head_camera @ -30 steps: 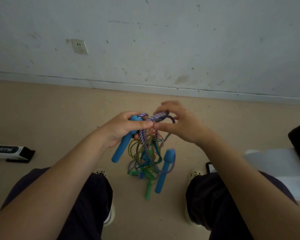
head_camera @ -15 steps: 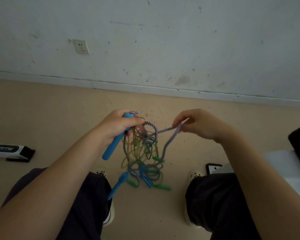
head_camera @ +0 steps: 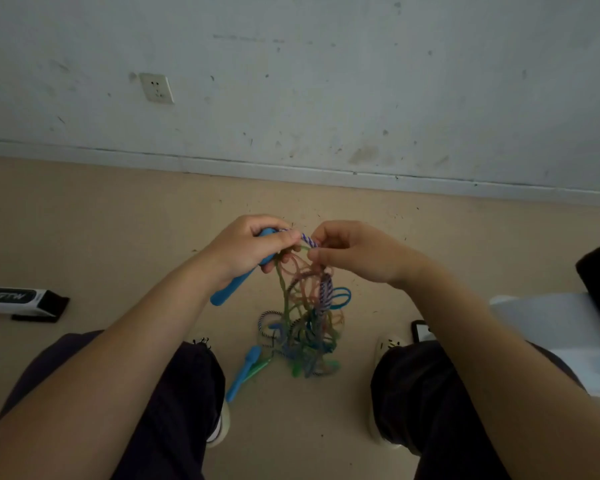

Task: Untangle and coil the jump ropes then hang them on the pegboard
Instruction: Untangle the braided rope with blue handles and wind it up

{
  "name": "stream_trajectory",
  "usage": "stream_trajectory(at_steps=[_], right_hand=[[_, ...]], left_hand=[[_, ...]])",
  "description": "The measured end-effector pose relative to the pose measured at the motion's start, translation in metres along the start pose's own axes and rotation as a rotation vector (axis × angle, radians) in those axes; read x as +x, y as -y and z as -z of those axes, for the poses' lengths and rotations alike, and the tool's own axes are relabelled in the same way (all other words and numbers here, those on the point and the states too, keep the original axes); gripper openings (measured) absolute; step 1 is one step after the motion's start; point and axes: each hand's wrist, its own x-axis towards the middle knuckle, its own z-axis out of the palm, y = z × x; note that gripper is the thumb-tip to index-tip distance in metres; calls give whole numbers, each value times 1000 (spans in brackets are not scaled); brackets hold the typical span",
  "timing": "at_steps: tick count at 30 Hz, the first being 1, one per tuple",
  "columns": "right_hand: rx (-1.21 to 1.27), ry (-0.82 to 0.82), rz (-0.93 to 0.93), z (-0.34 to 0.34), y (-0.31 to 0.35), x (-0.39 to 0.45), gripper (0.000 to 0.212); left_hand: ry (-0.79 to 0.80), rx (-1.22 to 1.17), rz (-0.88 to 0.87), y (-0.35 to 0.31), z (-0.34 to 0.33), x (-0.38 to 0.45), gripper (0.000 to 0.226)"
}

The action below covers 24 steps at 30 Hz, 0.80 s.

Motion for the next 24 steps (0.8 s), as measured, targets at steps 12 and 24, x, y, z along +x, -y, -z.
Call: stream_trajectory(at_steps=[12,24], right_hand=[[-421,-280,-120,29,-22,-2,26],[680,-222,3,8,3,3,17]], left_hand=[[-436,-120,15,12,19,13,20],[240,-20,114,22,-21,4,22]])
